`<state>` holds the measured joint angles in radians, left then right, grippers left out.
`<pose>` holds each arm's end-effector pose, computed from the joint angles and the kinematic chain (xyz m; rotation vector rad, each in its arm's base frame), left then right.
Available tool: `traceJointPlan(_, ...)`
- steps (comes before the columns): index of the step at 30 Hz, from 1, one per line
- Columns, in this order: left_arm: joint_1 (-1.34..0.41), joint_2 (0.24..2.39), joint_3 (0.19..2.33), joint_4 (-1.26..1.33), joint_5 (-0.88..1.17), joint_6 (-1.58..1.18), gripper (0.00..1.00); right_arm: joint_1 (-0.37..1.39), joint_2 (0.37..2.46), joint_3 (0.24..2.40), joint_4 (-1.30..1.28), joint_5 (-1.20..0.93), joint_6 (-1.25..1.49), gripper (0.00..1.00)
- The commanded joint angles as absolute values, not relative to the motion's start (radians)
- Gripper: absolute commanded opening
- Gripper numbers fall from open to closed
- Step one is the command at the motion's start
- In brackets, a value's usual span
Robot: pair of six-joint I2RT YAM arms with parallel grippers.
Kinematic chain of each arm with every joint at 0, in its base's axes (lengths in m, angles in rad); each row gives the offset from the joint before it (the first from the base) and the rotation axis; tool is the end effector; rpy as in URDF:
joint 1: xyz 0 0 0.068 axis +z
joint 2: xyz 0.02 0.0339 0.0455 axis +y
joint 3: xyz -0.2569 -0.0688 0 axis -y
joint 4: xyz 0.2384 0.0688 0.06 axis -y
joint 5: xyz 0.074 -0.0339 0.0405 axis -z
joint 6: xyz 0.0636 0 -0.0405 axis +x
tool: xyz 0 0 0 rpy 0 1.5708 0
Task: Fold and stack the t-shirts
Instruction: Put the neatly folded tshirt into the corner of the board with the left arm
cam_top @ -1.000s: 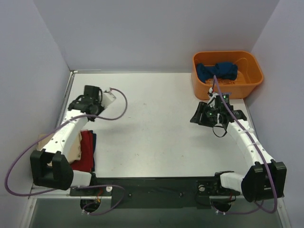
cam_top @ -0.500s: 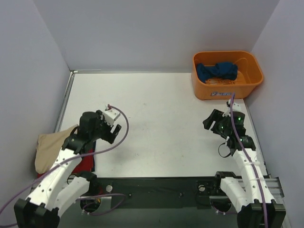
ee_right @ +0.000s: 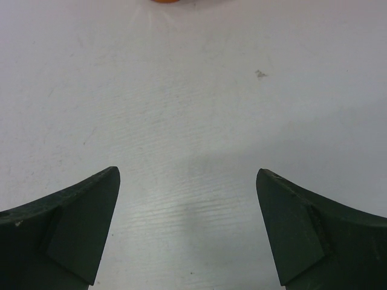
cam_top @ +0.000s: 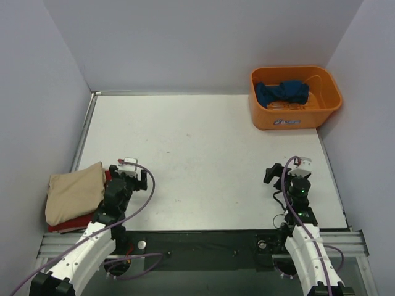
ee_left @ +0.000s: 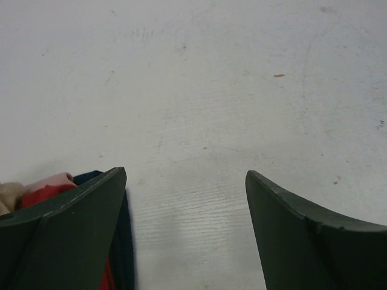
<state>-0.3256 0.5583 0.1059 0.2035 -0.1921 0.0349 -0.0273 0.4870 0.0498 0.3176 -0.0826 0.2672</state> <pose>0.1697 -0.0445 0.1657 0.1911 1.8051 -0.0313 0.1708 0.0006 0.1707 0.1872 1.6858 0.2495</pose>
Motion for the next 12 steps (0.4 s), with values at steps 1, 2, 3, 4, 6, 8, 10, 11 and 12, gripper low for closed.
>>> traceJointPlan(1, -0.314, 0.523, 0.035, 0.402, -0.295, -0.032, 0.91, -0.034, 0.505, 0.06, 0.497, -0.029, 0.233, 0.9)
traceJointPlan(2, -0.314, 0.519, 0.028, 0.405, -0.295, -0.031, 0.91, -0.032, 0.509, 0.06, 0.509, -0.034, 0.226, 0.9)
traceJointPlan(3, -0.314, 0.509, 0.019, 0.417, -0.295, -0.031, 0.91, -0.032, 0.517, 0.055, 0.517, -0.032, 0.225, 0.9)
traceJointPlan(4, -0.314, 0.506, 0.02, 0.41, -0.293, -0.034, 0.91, -0.032, 0.517, 0.052, 0.535, -0.034, 0.225, 0.9)
traceJointPlan(6, -0.314, 0.502, 0.02, 0.403, -0.291, -0.046, 0.91, -0.035, 0.525, 0.045, 0.56, -0.035, 0.225, 0.9)
traceJointPlan(8, -0.314, 0.505, 0.02, 0.406, -0.299, -0.055, 0.92, -0.034, 0.532, 0.038, 0.58, -0.032, 0.224, 0.9)
traceJointPlan(10, -0.314, 0.512, 0.021, 0.41, -0.324, -0.063, 0.95, -0.035, 0.546, 0.035, 0.601, -0.029, 0.222, 0.9)
traceJointPlan(11, -0.316, 0.514, 0.02, 0.411, -0.337, -0.061, 0.97, -0.034, 0.558, 0.034, 0.609, -0.026, 0.219, 0.9)
traceJointPlan(12, -0.313, 0.509, 0.02, 0.417, -0.348, -0.06, 0.97, -0.035, 0.574, 0.034, 0.624, -0.022, 0.218, 0.9)
